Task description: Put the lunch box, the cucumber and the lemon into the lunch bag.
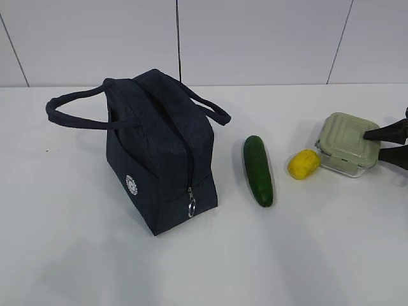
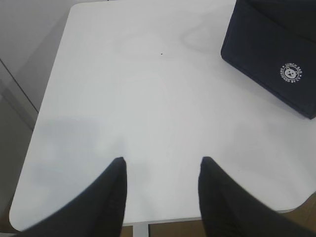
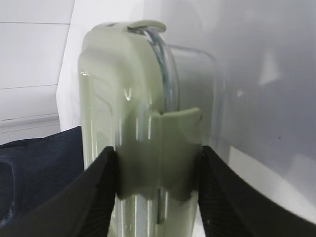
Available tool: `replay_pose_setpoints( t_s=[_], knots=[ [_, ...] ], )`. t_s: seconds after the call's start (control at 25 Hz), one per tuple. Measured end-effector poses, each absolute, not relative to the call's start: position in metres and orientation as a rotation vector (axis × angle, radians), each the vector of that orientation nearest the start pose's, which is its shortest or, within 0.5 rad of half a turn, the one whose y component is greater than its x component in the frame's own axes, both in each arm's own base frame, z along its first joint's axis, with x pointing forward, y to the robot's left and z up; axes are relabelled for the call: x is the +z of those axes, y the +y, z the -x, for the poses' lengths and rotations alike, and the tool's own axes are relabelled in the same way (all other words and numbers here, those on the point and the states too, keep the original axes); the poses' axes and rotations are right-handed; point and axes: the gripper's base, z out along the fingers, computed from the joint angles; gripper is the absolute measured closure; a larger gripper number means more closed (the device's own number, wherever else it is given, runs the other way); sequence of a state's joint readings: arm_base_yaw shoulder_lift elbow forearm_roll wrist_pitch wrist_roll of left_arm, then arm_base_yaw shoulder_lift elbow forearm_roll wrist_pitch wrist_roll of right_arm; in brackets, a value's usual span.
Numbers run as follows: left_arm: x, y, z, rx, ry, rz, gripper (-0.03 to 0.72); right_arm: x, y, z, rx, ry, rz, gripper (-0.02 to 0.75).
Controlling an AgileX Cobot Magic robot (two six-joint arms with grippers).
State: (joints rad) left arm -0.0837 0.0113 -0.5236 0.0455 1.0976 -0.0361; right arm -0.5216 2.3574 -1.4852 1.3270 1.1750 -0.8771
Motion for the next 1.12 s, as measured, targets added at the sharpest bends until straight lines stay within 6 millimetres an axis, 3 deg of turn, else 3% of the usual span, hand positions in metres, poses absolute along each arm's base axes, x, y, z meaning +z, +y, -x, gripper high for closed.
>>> replay_pose_setpoints(
  t_s=[0.68, 1.12],
  knots=[
    [0.281, 0.004, 0.007, -0.019, 2.067, -0.046, 0.349, 0.096, -0.144, -0.415, 1.372, 2.272, -0.612, 0.378],
    [0.281, 0.004, 0.007, -0.019, 2.067, -0.046, 0.349, 0.109, -0.146, -0.416, 1.325, 2.274, -0.623, 0.378]
  ],
)
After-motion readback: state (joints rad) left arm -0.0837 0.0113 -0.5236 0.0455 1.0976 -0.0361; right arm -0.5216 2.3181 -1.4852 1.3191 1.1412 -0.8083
